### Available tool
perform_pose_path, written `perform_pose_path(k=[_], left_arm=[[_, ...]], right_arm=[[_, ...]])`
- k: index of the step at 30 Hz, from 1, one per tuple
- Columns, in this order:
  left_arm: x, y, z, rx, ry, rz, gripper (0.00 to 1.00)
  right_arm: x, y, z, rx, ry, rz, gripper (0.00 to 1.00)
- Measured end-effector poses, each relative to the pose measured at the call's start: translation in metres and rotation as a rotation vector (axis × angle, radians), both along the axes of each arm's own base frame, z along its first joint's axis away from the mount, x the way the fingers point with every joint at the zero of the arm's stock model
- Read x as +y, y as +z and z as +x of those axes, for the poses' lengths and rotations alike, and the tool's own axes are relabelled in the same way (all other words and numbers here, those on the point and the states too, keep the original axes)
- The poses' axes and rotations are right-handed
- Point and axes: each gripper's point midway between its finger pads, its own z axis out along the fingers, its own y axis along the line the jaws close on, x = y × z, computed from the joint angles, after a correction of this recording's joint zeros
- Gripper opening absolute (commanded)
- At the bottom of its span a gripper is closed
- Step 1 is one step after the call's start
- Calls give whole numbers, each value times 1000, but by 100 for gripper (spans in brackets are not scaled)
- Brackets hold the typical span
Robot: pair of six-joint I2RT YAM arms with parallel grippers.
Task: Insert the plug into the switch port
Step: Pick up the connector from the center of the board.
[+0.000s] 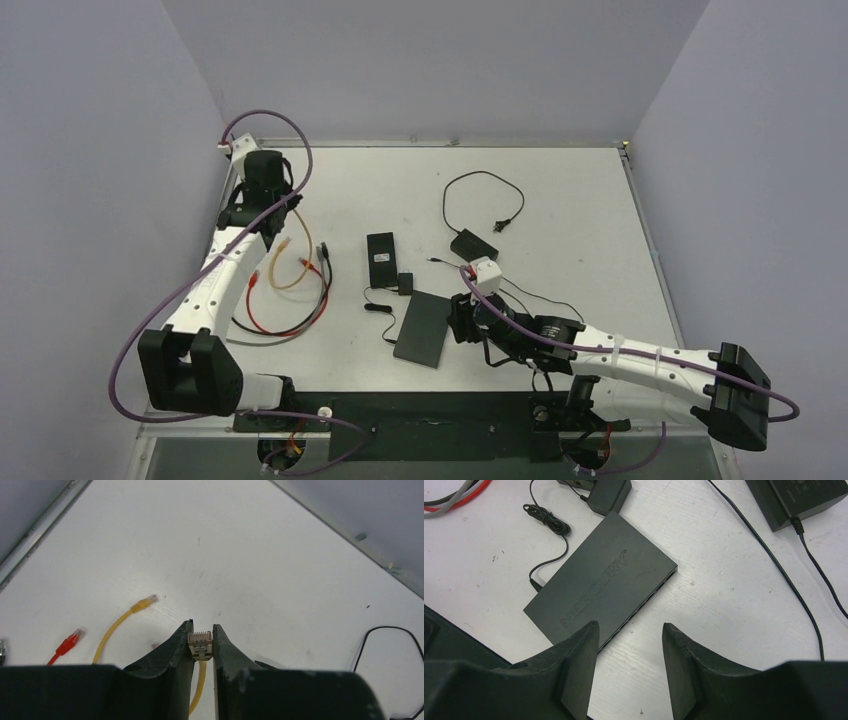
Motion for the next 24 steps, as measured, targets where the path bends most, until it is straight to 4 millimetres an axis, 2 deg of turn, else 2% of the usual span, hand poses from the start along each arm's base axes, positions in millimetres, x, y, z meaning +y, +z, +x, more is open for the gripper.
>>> perform_pose_path(k=[4,10,17,20,24], left_arm=[[2,45,2,-107,0,5,0],[-1,99,-2,-230,-18,-15,0],[-16,187,-24,-429,-109,-78,0],[-27,211,-39,-485,-176,-111,0],[-46,213,-50,-479,-271,-169,0]], right_arm=[[-3,2,1,-8,-9,-1,46],[-5,5,0,-18,-16,-1,45],[-12,9,1,-35,-25,-22,46],[-14,26,4,-72,-21,-17,46],[-14,60,9,-140,-10,20,46]])
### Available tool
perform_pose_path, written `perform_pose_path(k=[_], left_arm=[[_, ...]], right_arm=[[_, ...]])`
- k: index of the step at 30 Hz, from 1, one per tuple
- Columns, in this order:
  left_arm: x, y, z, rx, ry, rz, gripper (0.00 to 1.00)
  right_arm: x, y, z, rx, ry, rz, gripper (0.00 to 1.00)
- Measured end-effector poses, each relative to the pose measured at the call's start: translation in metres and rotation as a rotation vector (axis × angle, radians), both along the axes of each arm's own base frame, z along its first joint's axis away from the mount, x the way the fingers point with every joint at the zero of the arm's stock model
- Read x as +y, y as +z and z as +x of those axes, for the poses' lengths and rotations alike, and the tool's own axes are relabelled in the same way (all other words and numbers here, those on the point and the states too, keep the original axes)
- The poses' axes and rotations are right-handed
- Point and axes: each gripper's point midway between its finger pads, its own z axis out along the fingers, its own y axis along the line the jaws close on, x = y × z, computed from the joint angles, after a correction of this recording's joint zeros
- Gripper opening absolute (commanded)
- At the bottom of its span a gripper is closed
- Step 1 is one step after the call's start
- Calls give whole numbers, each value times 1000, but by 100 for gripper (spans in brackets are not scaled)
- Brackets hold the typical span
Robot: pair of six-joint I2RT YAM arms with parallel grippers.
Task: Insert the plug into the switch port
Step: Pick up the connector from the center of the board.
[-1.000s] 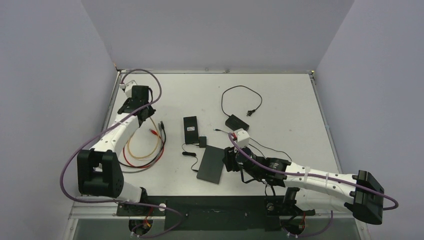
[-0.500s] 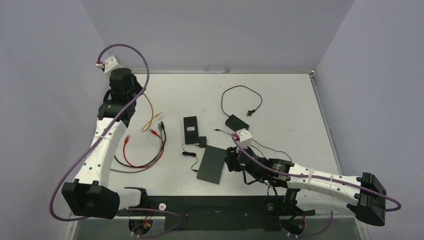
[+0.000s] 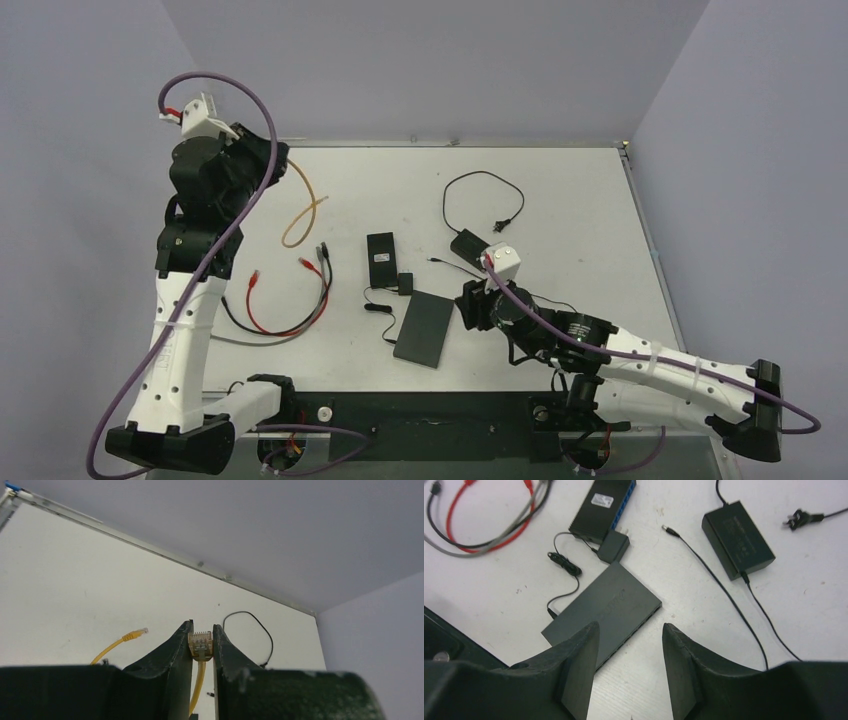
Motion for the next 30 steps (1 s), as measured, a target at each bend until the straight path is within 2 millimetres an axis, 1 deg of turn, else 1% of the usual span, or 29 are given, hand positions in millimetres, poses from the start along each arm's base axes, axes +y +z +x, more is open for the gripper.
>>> perform_pose_path(k=[4,6,9,12,15,18,22,25,27,30], left_arm=[[-33,-9,-9,42,-154,-50,0],[-54,-15,-16,66,-232,-72,0],[-90,-27,-32,111,-357,-95,0],[-122,-33,-50,138,-467,-118,0],[-150,-42,-69,166,-565,-143,0],[-175,-57,-87,208,-645,-160,0],[-201,-77,-106,263,-726,-174,0],[-215,-87,-115,290,-765,-184,0],[-221,-90,-119,298,-781,-189,0],[-229,-96,-121,308,-796,-199,0]], right_arm=[[1,37,3,-76,28,34,46],[2,53,4,-112,46,45,46],[4,76,1,-168,88,56,46],[7,93,-3,-217,129,64,46],[15,110,-7,-264,177,83,46],[23,124,-10,-300,212,113,46],[34,139,-9,-330,231,145,46],[46,145,-6,-340,239,152,46],[53,143,-4,-340,243,148,46],[65,136,-1,-333,250,133,46]])
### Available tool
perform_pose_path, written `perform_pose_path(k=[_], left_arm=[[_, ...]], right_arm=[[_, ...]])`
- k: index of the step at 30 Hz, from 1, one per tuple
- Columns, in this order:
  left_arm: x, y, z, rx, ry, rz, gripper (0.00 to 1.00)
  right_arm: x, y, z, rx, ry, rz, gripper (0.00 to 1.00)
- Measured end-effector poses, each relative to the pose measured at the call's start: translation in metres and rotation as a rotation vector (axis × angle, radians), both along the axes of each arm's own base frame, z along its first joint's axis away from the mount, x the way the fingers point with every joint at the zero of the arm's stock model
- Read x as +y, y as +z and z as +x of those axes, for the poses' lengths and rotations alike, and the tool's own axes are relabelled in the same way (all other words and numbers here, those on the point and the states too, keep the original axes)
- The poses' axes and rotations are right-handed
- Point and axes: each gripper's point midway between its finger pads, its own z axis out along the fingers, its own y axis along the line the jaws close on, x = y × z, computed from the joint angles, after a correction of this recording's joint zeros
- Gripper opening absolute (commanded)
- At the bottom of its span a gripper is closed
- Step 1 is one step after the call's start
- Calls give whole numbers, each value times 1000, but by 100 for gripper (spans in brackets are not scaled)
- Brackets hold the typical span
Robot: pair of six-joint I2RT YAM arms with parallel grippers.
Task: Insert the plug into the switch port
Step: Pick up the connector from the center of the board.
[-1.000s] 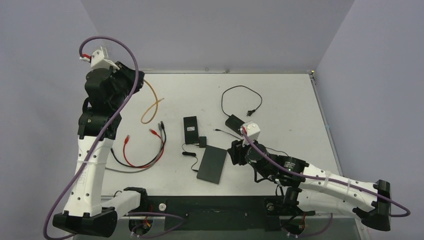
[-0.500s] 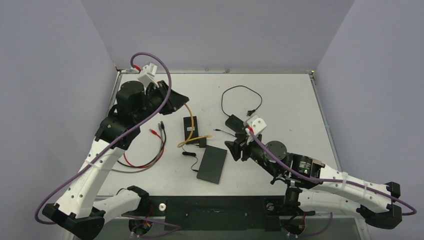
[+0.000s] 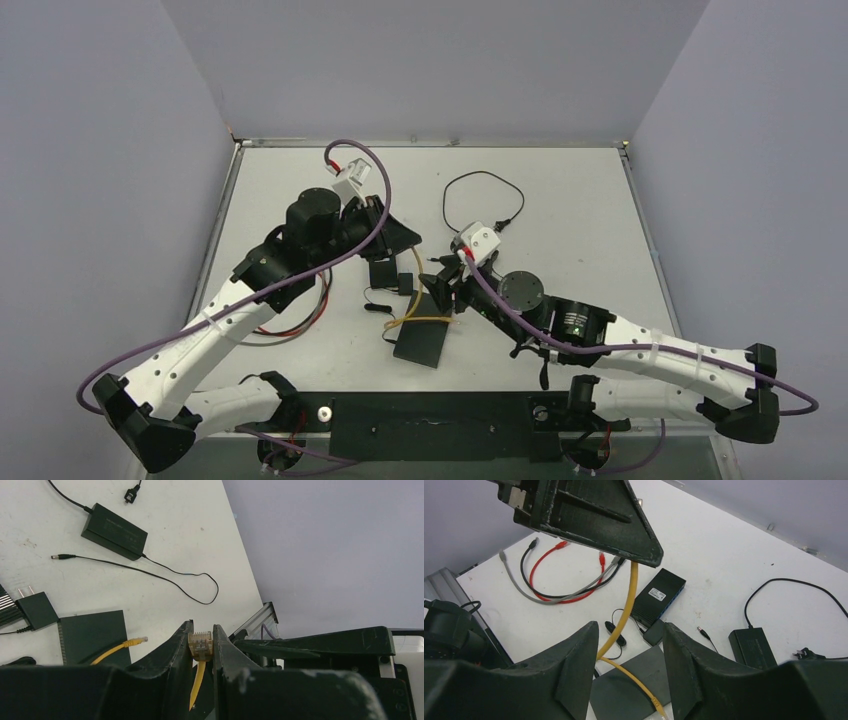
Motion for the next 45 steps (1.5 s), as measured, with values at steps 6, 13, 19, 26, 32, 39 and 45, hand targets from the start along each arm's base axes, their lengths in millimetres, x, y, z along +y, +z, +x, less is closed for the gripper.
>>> perform_pose_path(k=[6,13,19,26,32,39,45], left_arm=[[-7,-10,-1,17,-15,2,0],[-10,-8,-1,12,-23,-11,0],[-9,-12,-3,12,-28,-12,8],[-5,-14,-11,-28,-56,-11,43],[2,-24,-26,-87,-116,14,47],[9,-8,-49,-235,-211,-15,47],[1,-14,-72,-282,-356,-67,47]], right_arm=[[17,-14,5,8,3,-29,46],[29,-31,16,12,-35,-66,26],[27,-43,26,8,-89,-106,0],[25,-40,25,3,-94,-101,0],[5,-41,18,41,-42,-79,0],[-27,-48,7,86,9,-107,0],[-35,-64,-18,146,121,-161,0]])
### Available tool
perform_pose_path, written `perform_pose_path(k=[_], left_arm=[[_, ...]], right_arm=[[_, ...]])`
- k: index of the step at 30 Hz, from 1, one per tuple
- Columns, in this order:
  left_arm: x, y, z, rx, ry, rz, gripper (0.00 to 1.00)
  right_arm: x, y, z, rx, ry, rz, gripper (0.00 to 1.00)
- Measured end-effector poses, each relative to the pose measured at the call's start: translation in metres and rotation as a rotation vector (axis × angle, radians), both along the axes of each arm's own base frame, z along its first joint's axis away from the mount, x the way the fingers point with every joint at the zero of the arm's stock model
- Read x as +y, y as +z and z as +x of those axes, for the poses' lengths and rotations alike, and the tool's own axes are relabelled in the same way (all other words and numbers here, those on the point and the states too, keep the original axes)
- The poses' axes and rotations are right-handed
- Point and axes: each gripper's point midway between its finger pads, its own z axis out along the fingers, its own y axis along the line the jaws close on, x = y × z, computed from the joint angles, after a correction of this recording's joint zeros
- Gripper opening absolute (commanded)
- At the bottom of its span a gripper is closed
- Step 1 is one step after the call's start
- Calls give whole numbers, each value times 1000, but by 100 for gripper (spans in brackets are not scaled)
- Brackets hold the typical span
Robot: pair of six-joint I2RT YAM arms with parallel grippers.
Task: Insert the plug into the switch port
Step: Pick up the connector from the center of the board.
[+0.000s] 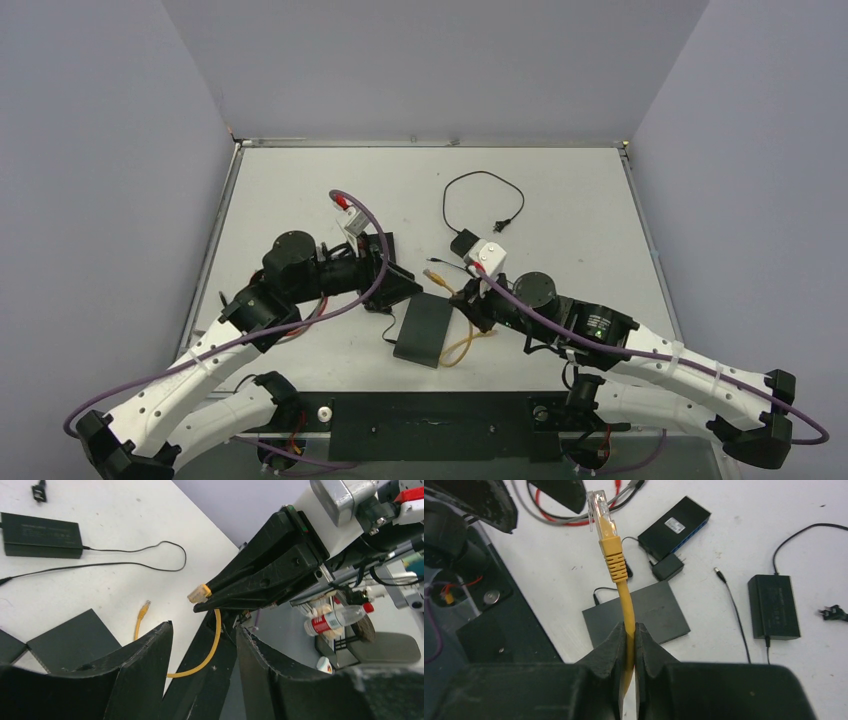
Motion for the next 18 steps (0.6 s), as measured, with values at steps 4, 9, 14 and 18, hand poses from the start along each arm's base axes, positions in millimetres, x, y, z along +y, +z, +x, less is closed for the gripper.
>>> perform_pose_path(k=[4,9,14,18], left_arm=[[-4,-8,-12,4,-81,5,47],[-4,-11,-25,-19,-157,8,48],[0,-17,-36,-38,-207,37,48],[3,-25,-45,-35,-256,68,47]], right_arm=[[4,-13,-21,69,106,-29,0],[6,-28,-43,145,208,-51,0],[7,-42,-65,224,314,-64,0],[10,-38,-79,260,389,-40,0]])
